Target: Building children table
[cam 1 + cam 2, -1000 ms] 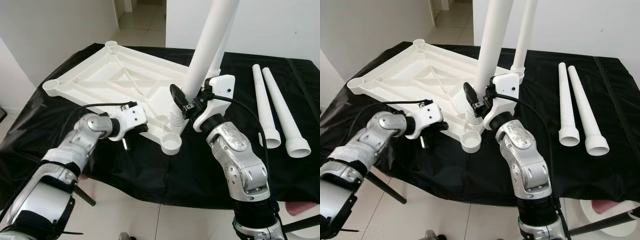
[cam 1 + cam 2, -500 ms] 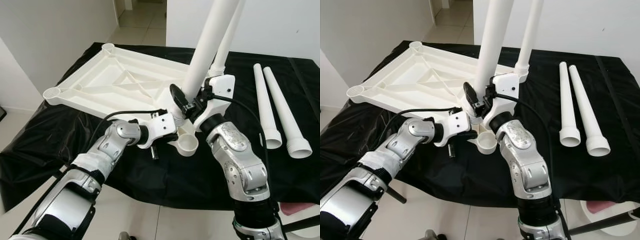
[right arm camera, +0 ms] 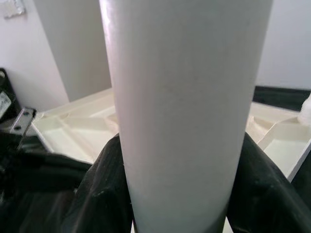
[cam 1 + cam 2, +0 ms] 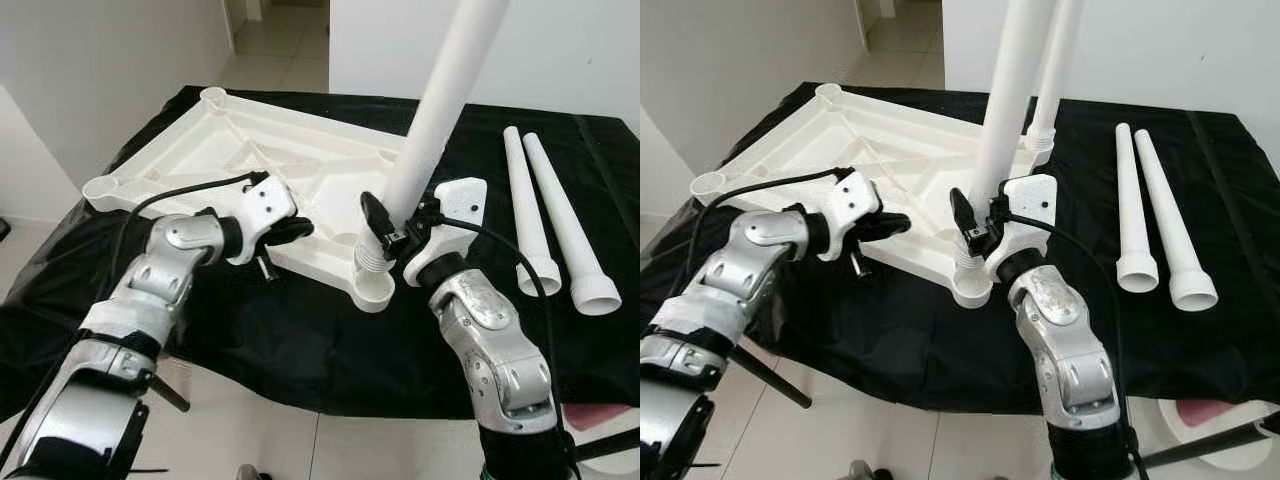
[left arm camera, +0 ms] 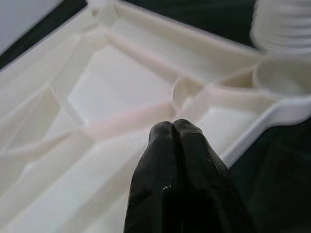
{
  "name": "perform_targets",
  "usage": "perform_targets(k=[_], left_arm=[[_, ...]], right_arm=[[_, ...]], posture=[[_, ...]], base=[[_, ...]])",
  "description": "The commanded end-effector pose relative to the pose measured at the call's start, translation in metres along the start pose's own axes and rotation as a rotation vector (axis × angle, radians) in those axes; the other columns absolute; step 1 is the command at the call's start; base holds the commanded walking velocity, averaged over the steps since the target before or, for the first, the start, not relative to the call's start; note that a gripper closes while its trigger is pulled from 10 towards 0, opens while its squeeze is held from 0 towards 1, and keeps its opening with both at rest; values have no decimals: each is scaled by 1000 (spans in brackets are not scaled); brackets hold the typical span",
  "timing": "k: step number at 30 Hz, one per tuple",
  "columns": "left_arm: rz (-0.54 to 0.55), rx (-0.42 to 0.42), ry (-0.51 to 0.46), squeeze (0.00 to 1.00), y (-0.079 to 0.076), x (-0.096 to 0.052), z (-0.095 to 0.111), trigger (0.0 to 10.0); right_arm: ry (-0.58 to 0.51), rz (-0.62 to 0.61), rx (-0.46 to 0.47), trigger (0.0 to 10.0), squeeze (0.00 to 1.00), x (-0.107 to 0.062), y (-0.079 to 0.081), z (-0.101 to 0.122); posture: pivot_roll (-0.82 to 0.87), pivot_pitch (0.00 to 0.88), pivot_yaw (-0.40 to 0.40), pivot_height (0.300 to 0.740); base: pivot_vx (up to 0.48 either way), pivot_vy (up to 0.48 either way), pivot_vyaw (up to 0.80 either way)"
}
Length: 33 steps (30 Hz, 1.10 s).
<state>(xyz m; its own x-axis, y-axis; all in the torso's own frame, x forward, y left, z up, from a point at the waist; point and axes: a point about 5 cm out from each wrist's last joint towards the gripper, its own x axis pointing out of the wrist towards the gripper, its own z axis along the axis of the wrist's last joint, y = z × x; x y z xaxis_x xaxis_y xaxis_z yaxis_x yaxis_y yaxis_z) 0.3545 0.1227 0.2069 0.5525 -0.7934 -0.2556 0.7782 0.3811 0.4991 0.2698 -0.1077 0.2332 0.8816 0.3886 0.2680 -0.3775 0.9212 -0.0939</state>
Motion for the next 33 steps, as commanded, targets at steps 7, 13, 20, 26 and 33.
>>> perform_targets(k=[7, 13, 20, 26, 33], left_arm=[[64, 19, 108, 0, 0, -15, -17, 10000], [48, 9, 117, 0, -1, -10, -17, 10000], [49, -8, 105, 0, -5, -7, -14, 10000], [39, -30, 87, 0, -8, -10, -11, 10000], [-17, -24, 80, 0, -14, -13, -8, 10000]], right_arm=[[10, -5, -48, 10000, 0, -9, 3, -5], [39, -22, -50, 10000, 0, -12, -2, -16], [73, -26, -45, 10000, 0, -13, -3, -28], [96, 7, -15, 10000, 0, -17, 2, -39], [83, 23, -12, 10000, 0, -12, 3, -40]], posture=[[-109, 92, 60, 740], [-115, 96, 65, 740], [-114, 100, 72, 740], [-114, 100, 72, 740], [-102, 102, 77, 740]], base=[[0, 0, 0], [0, 0, 0], [0, 0, 0], [0, 0, 0], [0, 0, 0]])
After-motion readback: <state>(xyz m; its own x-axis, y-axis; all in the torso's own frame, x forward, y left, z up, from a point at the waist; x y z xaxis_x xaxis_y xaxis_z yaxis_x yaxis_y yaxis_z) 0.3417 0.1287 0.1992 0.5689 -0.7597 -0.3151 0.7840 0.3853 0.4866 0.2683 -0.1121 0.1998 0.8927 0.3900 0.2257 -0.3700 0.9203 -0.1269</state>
